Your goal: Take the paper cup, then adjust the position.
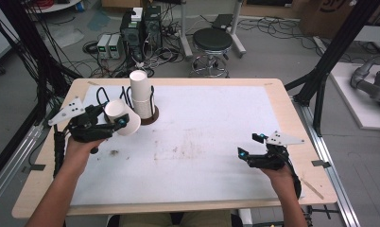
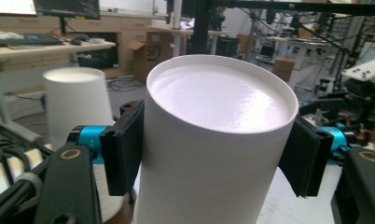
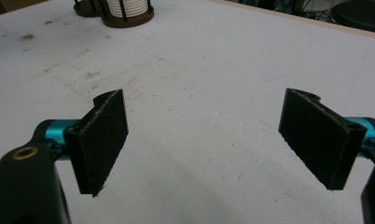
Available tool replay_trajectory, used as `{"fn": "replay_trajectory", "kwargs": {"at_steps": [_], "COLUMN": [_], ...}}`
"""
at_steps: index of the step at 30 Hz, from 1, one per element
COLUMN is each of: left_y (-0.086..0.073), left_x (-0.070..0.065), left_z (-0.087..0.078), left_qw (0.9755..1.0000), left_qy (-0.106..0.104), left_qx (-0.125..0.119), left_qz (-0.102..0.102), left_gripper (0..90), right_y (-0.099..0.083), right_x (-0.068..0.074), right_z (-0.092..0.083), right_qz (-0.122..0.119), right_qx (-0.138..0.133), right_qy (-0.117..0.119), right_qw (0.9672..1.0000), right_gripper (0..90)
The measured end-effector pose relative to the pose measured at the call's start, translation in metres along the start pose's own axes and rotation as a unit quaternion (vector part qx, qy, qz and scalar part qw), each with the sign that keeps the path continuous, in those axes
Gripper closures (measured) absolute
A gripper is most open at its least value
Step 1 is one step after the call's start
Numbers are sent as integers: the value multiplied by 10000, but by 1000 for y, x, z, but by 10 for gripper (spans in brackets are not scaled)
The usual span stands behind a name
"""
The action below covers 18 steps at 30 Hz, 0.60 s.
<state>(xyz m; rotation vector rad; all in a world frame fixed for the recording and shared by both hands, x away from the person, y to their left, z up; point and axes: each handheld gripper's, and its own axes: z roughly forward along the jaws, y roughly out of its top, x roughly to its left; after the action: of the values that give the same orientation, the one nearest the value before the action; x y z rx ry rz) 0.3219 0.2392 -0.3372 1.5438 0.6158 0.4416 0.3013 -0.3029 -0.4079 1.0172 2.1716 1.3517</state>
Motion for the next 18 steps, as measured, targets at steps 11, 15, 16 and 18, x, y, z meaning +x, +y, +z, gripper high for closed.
{"fn": "replay_trajectory", "kwargs": {"at_steps": [11,15,16,18], "left_y": [-12,-15,-15,-16], "left_x": [-23,-29,-29,-32], "left_z": [18,27,27,32], "left_qw": [9990,9984,9984,9980], "left_qy": [-389,-518,-518,-584], "left_qx": [168,202,202,234], "left_qz": [113,96,96,88], "left_gripper": [313,313,313,313], "right_y": [0,3,4,4], "right_x": [4,7,7,8], "right_z": [1,2,2,3], "right_qz": [-113,-229,-241,-239], "right_qx": [4,-57,-61,-69], "right_qy": [2,150,190,254], "right_qw": [9999,9996,9995,9994], "right_gripper": [158,158,158,158]}}
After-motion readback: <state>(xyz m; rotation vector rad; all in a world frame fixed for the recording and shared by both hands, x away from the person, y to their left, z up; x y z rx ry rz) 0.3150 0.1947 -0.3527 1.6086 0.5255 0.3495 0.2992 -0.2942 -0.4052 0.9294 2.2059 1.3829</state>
